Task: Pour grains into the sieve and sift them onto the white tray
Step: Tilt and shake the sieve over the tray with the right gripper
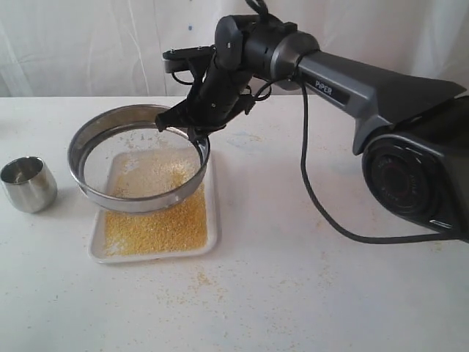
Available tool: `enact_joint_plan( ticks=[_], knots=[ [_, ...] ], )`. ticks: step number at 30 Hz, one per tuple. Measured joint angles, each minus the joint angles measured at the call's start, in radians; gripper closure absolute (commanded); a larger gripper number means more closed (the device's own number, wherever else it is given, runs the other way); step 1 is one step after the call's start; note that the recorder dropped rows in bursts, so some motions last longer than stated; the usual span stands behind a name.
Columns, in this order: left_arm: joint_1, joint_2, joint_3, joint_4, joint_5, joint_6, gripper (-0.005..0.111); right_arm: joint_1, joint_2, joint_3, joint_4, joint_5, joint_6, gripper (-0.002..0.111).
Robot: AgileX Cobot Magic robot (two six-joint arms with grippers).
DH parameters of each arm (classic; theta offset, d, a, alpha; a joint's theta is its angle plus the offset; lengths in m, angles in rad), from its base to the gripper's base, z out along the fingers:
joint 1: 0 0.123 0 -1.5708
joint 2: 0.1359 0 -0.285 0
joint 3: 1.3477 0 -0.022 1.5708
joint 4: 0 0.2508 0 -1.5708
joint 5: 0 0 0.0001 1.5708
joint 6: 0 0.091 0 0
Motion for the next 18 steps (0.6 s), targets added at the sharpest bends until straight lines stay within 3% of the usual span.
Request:
enact_joint_plan(
  ticks=[3,7,10,14,16,18],
  knots=[
    [0.000,0.000,0.000,0.000,0.000,0.000,0.107,-0.004,0.004,-0.006,0.108,0.002,-0.175,0.108],
    [0.000,0.000,0.000,0.000,0.000,0.000,0.107,0.013,0.002,-0.008,-0.019,-0.018,0.037,0.108],
    [0.000,0.000,0.000,0.000,0.000,0.000,0.107,-0.001,0.004,-0.008,0.095,-0.013,-0.164,0.108],
    [0.000,0.000,0.000,0.002,0.000,0.000,0.107,0.010,0.004,-0.010,-0.003,-0.019,0.028,0.108],
    [0.000,0.000,0.000,0.002,0.000,0.000,0.107,-0.003,0.008,-0.010,0.090,-0.010,-0.131,0.108],
    [0.000,0.000,0.000,0.002,0.000,0.000,0.107,-0.001,0.008,-0.010,0.048,-0.006,-0.107,0.108]
  ],
)
